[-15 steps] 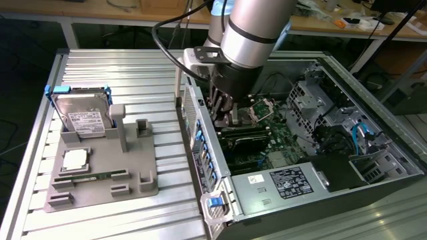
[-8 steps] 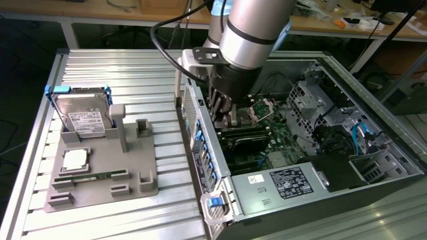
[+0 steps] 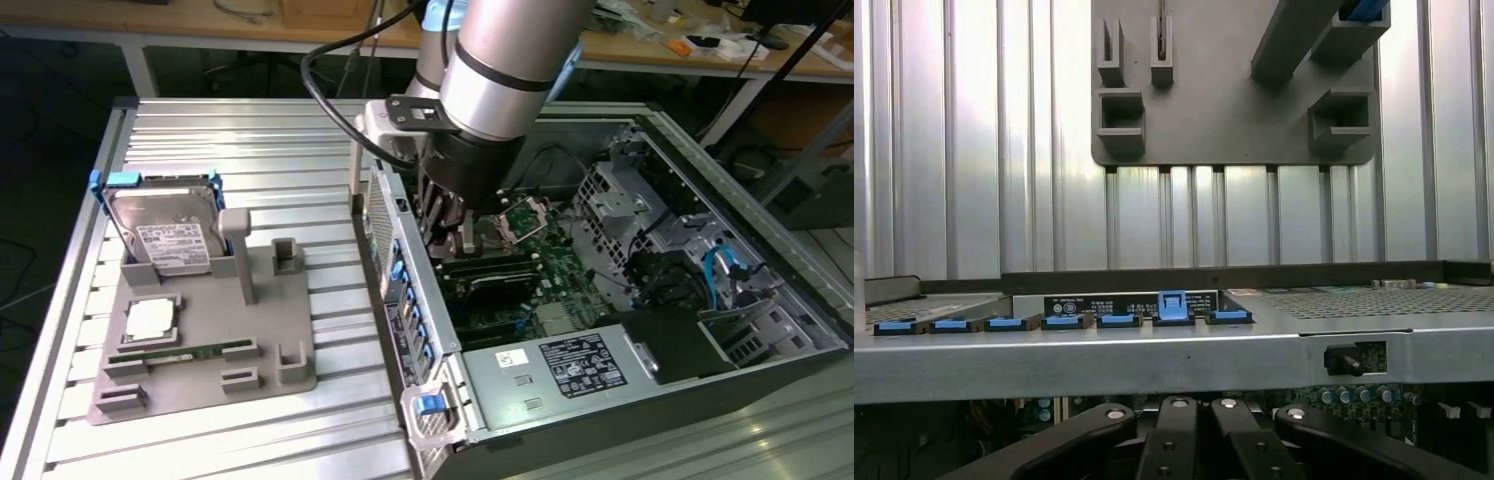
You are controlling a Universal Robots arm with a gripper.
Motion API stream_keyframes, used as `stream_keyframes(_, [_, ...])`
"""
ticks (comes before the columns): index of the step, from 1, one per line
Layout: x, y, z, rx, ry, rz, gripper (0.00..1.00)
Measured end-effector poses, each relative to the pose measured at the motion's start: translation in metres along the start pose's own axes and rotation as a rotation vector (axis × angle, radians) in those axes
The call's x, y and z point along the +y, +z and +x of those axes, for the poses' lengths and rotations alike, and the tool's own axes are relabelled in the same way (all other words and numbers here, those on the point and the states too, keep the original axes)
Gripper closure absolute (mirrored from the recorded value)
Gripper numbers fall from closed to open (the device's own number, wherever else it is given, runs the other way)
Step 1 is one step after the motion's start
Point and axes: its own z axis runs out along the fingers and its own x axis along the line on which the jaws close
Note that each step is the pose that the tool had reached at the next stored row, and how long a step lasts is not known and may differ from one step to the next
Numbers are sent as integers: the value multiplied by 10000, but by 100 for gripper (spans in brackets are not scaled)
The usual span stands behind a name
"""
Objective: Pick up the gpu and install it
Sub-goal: 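Press down on the gpu until it lock into place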
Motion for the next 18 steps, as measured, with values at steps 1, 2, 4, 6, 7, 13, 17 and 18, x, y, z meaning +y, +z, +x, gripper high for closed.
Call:
stream_keyframes(1, [2, -24, 0, 0, 0, 1, 89])
stream_keyframes(2, [6, -68, 0, 0, -1, 1, 89])
stream_keyframes(4, [0, -121, 0, 0, -5, 0, 89])
stream_keyframes(6, [-17, -127, 1, 0, -19, 2, 89])
stream_keyframes(7, [-24, -128, 1, 2, -27, 2, 89])
stream_keyframes(13, [-145, -135, 8, 29, -154, 2, 89])
stream_keyframes(17, [-282, -145, 18, 39, -257, 3, 89])
stream_keyframes(18, [-312, -148, 19, 40, -273, 3, 89])
